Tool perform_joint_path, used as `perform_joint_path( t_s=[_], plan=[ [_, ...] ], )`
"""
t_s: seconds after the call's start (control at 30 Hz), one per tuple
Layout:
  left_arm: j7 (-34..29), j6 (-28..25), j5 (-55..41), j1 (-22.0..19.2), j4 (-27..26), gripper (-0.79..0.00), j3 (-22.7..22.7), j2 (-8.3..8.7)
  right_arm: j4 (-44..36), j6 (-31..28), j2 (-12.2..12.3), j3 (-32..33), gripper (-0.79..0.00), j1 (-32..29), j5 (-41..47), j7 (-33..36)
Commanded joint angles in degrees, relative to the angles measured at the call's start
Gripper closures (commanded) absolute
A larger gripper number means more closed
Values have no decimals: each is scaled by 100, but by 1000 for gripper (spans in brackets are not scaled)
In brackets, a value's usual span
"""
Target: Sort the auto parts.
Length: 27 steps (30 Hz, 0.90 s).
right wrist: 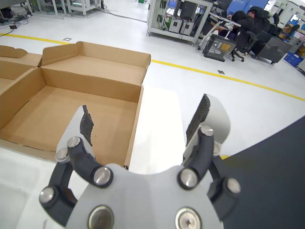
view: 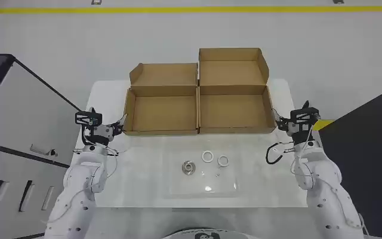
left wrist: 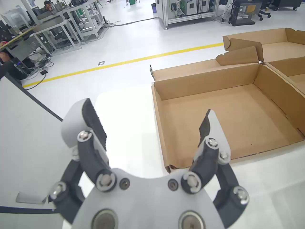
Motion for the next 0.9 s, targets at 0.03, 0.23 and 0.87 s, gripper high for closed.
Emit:
perform_joint_path(
  t_s=[0.03,0.23,0.87],
  plan=[
    [0,0,0,0,0,-785,0,0,-304,-235,23,162,-785,-30,-61,156],
    [0,0,0,0,0,-785,0,0,-996,-919,79,502,-785,-17,32,790],
    [0,0,0,0,0,-785,0,0,-2009,-4121,357,1094,-785,477,861,2648]
  ],
)
